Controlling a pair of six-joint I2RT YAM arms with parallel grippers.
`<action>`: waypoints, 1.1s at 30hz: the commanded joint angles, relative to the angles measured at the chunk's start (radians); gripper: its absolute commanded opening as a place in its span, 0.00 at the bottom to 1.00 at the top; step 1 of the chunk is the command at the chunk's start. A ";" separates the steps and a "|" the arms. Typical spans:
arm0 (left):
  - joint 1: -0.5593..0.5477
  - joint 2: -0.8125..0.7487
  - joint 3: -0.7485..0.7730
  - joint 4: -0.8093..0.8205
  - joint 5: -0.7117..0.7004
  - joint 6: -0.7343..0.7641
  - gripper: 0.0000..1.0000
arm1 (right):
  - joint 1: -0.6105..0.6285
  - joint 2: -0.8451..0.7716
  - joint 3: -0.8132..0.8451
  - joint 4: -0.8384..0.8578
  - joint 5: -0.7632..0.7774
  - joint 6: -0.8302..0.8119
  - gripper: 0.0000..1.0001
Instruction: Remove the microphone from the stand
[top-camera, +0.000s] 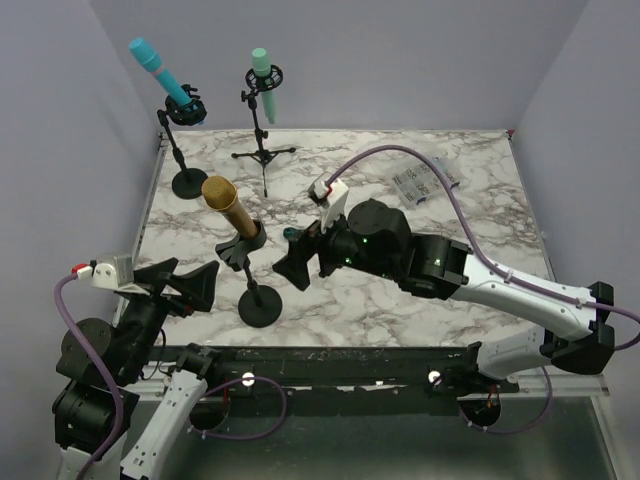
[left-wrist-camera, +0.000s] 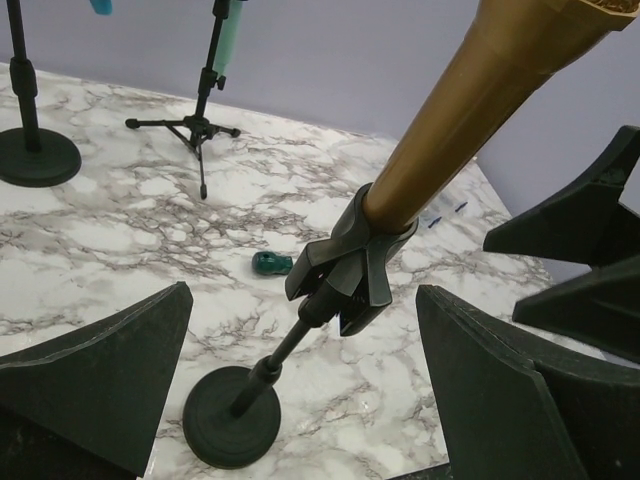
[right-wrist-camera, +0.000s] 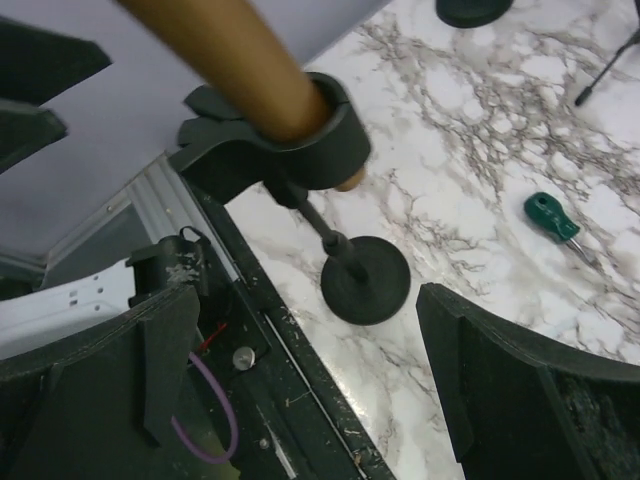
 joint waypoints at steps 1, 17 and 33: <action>0.002 -0.012 0.000 -0.021 -0.025 0.002 0.98 | 0.109 0.013 0.043 0.106 0.173 -0.074 1.00; 0.002 0.058 -0.068 0.016 0.145 0.057 0.99 | 0.139 0.145 0.203 0.160 0.267 -0.130 1.00; 0.002 -0.003 -0.076 -0.046 0.044 0.069 0.99 | 0.306 0.337 0.302 0.477 0.680 -0.509 1.00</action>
